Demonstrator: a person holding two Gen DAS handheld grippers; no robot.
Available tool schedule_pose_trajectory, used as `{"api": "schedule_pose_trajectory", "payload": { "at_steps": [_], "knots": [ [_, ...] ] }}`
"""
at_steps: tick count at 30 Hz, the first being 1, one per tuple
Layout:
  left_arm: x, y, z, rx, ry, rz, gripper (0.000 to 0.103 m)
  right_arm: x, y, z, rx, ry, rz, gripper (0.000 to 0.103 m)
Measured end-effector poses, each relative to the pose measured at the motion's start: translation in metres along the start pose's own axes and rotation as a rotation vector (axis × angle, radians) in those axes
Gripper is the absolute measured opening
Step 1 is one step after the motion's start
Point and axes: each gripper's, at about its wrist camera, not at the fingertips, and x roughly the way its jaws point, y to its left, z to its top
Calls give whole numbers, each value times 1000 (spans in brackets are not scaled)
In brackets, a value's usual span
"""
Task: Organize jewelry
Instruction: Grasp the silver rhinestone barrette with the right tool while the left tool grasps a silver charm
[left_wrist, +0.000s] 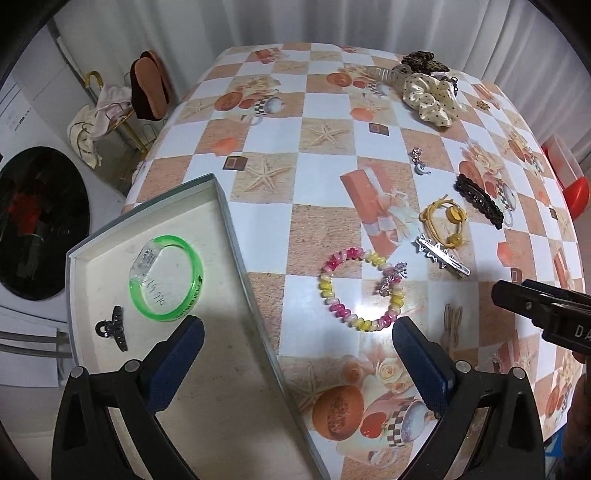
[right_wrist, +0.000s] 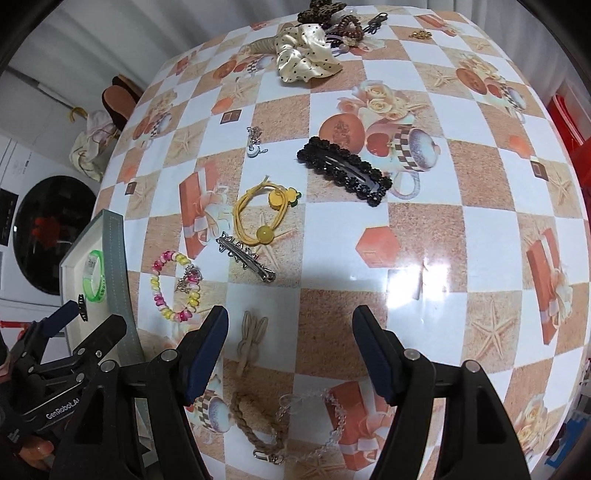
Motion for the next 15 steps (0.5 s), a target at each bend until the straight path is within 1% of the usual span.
{"api": "schedule_pose_trajectory", "payload": {
  "at_steps": [4, 12, 14, 15],
  "knots": [
    [4, -3, 2, 12, 4, -6, 103, 9, 5, 4, -35, 11, 5, 73],
    [9, -7, 7, 32, 3, -20, 103, 28, 22, 14, -151, 24, -8, 73],
    [10, -7, 9, 35, 1, -24, 103, 32, 27, 16, -180, 21, -14, 71],
    [10, -7, 10, 38, -1, -26, 103, 33, 29, 17, -194, 22, -19, 68]
  ]
}}
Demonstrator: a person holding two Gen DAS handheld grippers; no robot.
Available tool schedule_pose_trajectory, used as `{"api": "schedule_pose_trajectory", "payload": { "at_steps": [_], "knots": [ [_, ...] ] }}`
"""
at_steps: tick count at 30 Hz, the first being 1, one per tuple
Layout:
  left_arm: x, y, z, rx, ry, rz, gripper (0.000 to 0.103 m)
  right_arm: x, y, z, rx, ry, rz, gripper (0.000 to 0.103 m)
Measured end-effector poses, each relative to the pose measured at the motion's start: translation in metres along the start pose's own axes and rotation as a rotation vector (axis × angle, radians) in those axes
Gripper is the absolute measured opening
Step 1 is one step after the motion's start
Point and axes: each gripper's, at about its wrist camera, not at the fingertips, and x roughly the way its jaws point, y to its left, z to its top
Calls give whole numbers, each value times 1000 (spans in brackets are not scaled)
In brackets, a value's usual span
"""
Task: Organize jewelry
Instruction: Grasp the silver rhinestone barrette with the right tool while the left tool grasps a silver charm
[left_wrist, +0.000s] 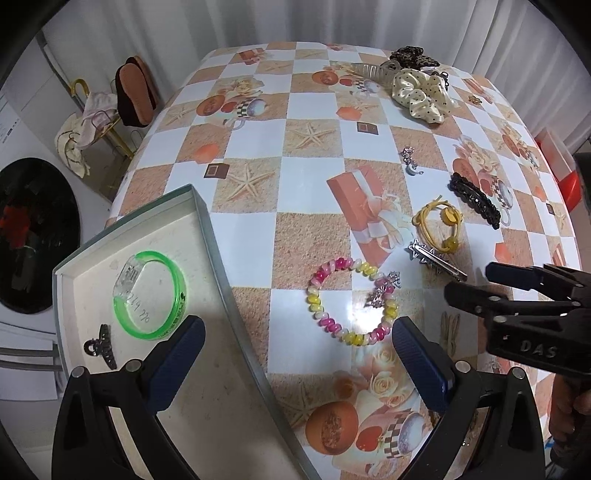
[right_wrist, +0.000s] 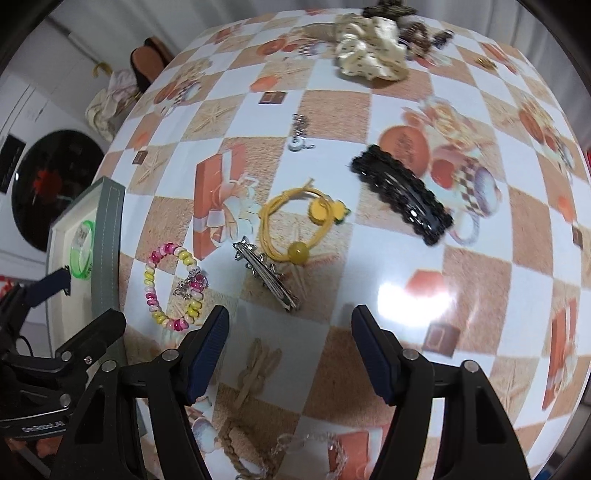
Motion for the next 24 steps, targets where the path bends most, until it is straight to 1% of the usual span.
{"api": "schedule_pose_trajectory", "payload": {
  "at_steps": [3, 7, 9, 11, 12, 13, 14, 15, 16, 17, 18, 19, 21, 22, 23, 24],
  "knots": [
    [2, -1, 2, 12, -4, -6, 103, 6, 4, 3, -29, 8, -8, 63],
    [4, -5, 4, 26, -4, -22, 103, 10, 9, 7, -70, -1, -25, 60],
    [7, -7, 5, 37, 2, -29, 95, 12, 13, 8, -89, -5, -34, 58],
    [11, -10, 6, 44, 18, -42, 93, 14, 16, 9, -115, -10, -53, 52],
    [13, -11, 7, 48, 20, -50, 93, 14, 18, 8, -131, -13, -71, 46],
    [14, -13, 7, 53, 22, -59, 89, 14, 19, 8, -143, -16, -88, 40],
    [15, -15, 7, 61, 27, -68, 85, 14, 19, 7, -154, -20, -101, 38],
    [17, -17, 8, 68, 33, -75, 85, 14, 18, 7, -161, -22, -109, 32],
    [18, -19, 8, 73, 35, -82, 85, 13, 17, 6, -164, -25, -111, 29],
    [20, -21, 9, 78, 37, -90, 84, 12, 15, 6, -165, -26, -113, 23],
    [21, -24, 10, 84, 39, -100, 81, 12, 14, 6, -168, -26, -116, 19],
    [23, -26, 11, 91, 44, -108, 75, 11, 12, 6, -167, -27, -114, 15],
    [28, -31, 13, 99, 62, -133, 74, 10, 8, 5, -156, -29, -106, 13],
    [30, -33, 14, 100, 65, -143, 70, 10, 7, 4, -152, -30, -102, 13],
    [33, -35, 14, 102, 71, -150, 63, 10, 7, 4, -149, -31, -101, 13],
    [36, -37, 16, 103, 82, -161, 62, 10, 6, 3, -145, -31, -99, 13]
  ]
}}
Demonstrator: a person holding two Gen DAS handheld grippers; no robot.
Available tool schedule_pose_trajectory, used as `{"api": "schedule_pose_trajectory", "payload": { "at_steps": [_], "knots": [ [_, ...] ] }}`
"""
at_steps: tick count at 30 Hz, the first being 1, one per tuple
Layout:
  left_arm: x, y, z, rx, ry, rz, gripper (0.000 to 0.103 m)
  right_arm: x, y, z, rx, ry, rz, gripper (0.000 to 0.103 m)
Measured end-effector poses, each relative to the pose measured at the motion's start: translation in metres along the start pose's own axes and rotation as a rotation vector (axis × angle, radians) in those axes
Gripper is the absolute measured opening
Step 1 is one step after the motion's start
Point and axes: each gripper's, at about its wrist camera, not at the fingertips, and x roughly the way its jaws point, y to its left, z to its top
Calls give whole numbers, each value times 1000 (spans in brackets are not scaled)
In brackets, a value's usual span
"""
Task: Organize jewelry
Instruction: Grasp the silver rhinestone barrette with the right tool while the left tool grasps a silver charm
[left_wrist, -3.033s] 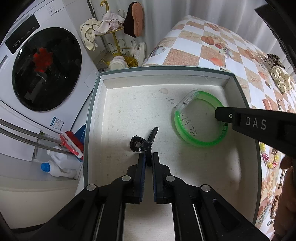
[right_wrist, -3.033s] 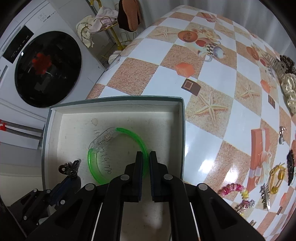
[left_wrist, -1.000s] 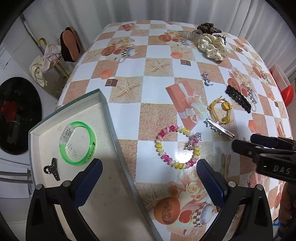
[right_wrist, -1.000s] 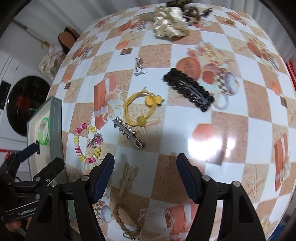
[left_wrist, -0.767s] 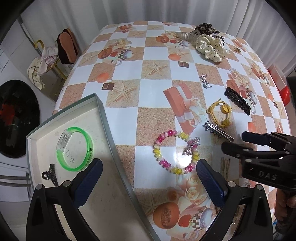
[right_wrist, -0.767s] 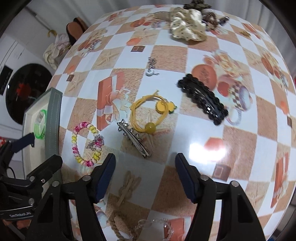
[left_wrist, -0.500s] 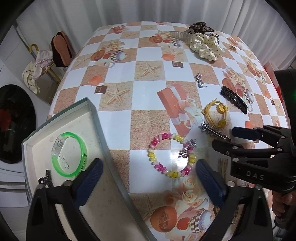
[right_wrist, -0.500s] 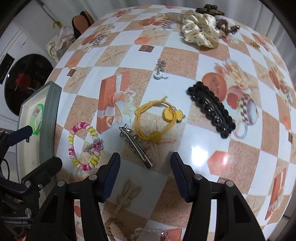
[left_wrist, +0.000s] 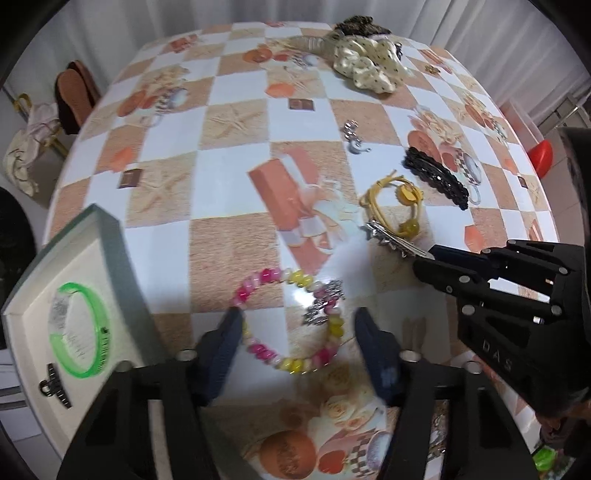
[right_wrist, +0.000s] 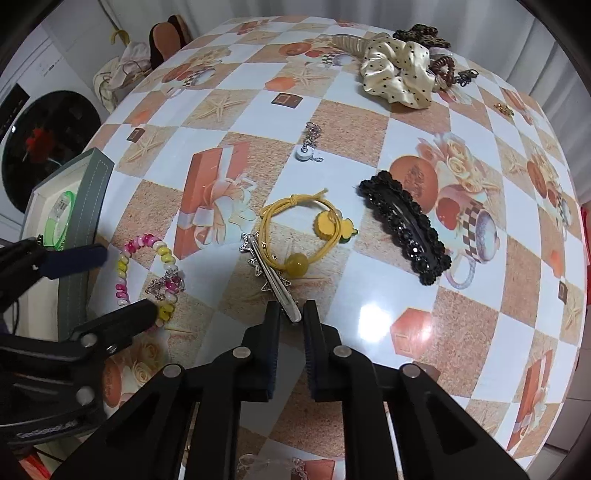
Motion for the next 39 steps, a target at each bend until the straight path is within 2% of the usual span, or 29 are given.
{"api": "schedule_pose_trajectory", "payload": {
  "at_steps": [1, 4, 6, 9, 11, 13, 14, 25, 39],
  "knots": [
    [3, -1, 2, -3, 6, -11, 61, 0, -1, -1, 5, 0, 3, 13],
    [12, -2, 4, -9, 25, -31, 45, 0, -3, -2, 22, -3, 14, 13],
    [14, -4, 6, -8, 20, -34, 45, -2, -4, -4, 29, -4, 18, 13],
    [14, -4, 7, -5, 19, -44, 39, -3, -6, -6, 39, -5, 23, 13],
    [14, -4, 7, -3, 19, -55, 18, -3, -7, -6, 51, -4, 27, 13],
    [13, -4, 7, -8, 16, -62, 18, -5, -10, -8, 78, -1, 42, 13],
    [12, -5, 7, -7, 10, -62, 13, -6, -11, -9, 92, -1, 50, 13],
    [-20, 5, 0, -75, -59, -101, 13, -25, -20, -15, 204, -8, 144, 11],
    [-67, 35, -24, -152, -126, -97, 13, -48, -9, -12, 247, -23, 189, 11]
  ]
}}
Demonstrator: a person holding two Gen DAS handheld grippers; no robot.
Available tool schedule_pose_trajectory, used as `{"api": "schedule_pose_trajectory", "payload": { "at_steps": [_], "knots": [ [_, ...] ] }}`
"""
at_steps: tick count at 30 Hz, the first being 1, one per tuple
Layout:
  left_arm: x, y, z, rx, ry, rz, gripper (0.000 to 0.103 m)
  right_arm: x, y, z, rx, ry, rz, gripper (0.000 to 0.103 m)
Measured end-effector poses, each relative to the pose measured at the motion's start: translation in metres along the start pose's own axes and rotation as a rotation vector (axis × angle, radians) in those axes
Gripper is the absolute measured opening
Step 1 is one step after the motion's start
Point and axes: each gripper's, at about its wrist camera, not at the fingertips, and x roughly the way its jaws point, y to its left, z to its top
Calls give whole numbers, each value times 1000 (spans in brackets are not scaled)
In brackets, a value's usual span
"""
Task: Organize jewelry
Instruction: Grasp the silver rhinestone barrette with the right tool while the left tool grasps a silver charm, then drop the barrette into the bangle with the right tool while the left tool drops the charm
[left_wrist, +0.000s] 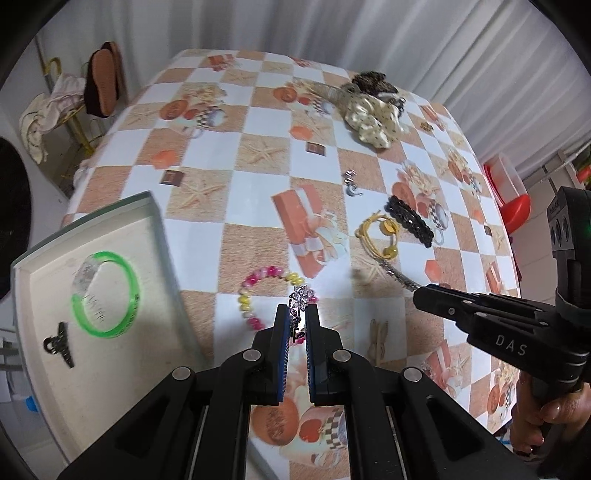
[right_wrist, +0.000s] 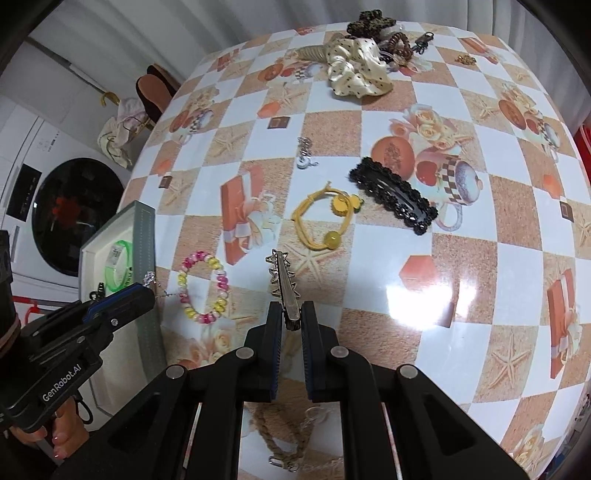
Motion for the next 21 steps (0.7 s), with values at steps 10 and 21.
{"api": "schedule_pose_trajectory", "payload": {
  "at_steps": [10, 21],
  "knots": [
    [-35, 50, -21, -105, -48, 52, 13, -11, 51, 11, -81, -23, 46, 11],
    [-54, 131, -63, -271, -52, 142, 13, 18, 149, 15, -236, 16, 132, 11]
  ]
}}
